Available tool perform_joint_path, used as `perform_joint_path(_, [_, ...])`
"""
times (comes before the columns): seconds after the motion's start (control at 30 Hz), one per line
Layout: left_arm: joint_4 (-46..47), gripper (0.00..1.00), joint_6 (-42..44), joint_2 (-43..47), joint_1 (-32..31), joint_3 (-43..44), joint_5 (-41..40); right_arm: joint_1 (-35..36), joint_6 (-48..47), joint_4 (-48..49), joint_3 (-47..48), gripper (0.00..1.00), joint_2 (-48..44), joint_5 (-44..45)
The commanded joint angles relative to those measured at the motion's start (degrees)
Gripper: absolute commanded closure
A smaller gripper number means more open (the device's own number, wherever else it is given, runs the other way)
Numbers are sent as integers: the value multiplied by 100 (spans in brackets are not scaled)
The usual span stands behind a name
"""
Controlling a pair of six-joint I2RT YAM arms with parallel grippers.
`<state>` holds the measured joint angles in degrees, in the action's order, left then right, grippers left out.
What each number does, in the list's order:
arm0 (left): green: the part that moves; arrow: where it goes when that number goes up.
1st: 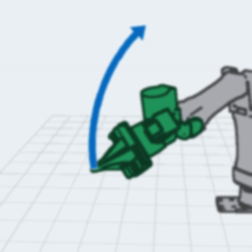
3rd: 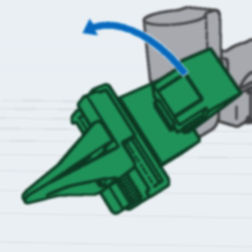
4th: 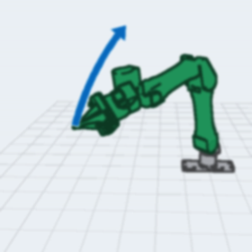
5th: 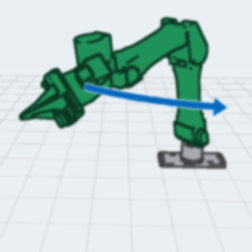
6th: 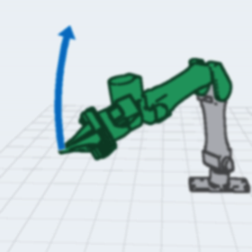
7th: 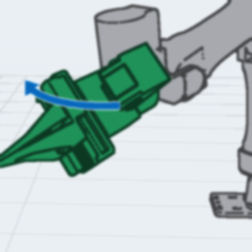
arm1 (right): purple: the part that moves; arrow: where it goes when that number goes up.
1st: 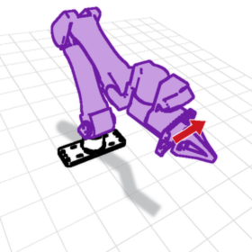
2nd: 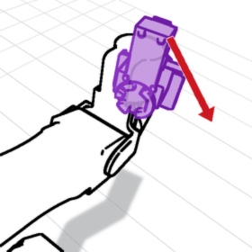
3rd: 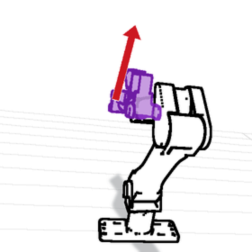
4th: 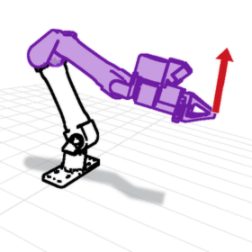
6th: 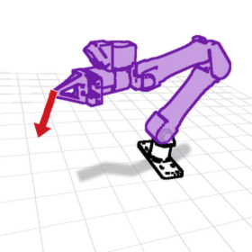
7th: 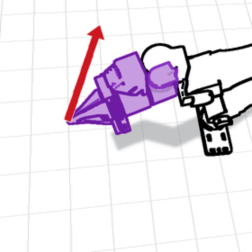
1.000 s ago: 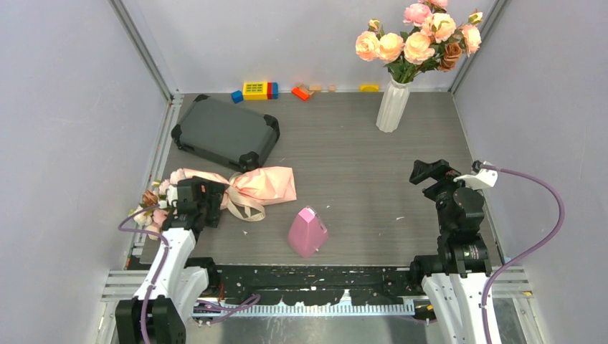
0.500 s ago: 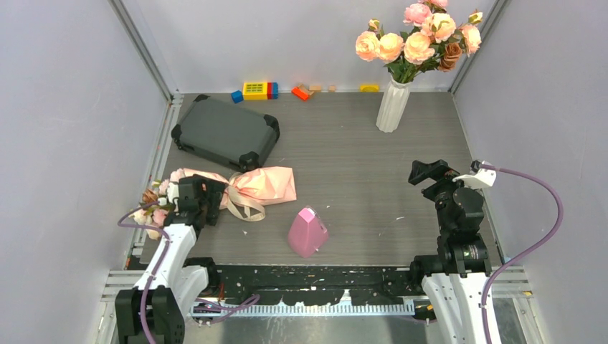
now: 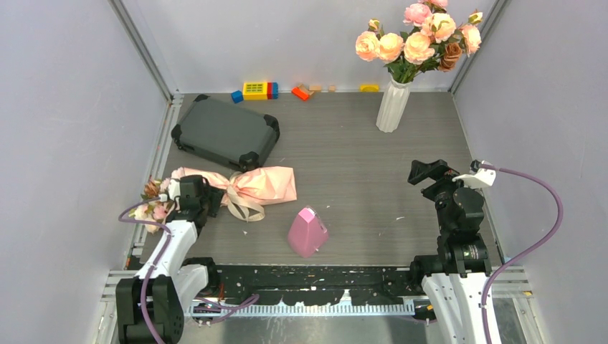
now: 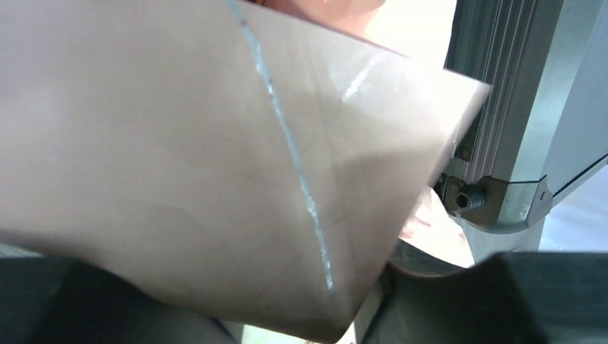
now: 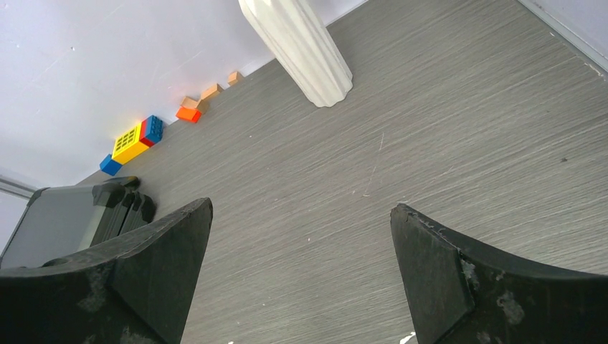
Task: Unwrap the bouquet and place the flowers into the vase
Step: Pick up the fake flower at the center of the board.
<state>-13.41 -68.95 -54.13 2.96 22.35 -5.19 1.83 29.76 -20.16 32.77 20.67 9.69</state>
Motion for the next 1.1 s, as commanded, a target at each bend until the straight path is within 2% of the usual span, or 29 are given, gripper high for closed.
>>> perform_joint_path(0.0, [235,58,224,119,-9,-26,-211,27,21,313,9,0,69,-65])
perform_joint_path(0.3, [-568,99,810,1124,-12,8,-520,27,6,308,29,0,90,-87])
perform_joint_path(0.6, [-1399,100,1879,2820,-15,232,-541,28,-103,277,104,0,133,-257])
perform_joint_path(0.77, [-1631,100,2619,3539,-67,744,-300,25,-151,272,149,0,225,-313])
perform_joint_path(0.9, [-1163,100,3228,3407,-102,1150,300,24,-178,315,159,0,308,-409])
perform_joint_path(1.07, [-812,100,3809,2444,-107,1957,1540,23,-194,383,159,0,365,-545])
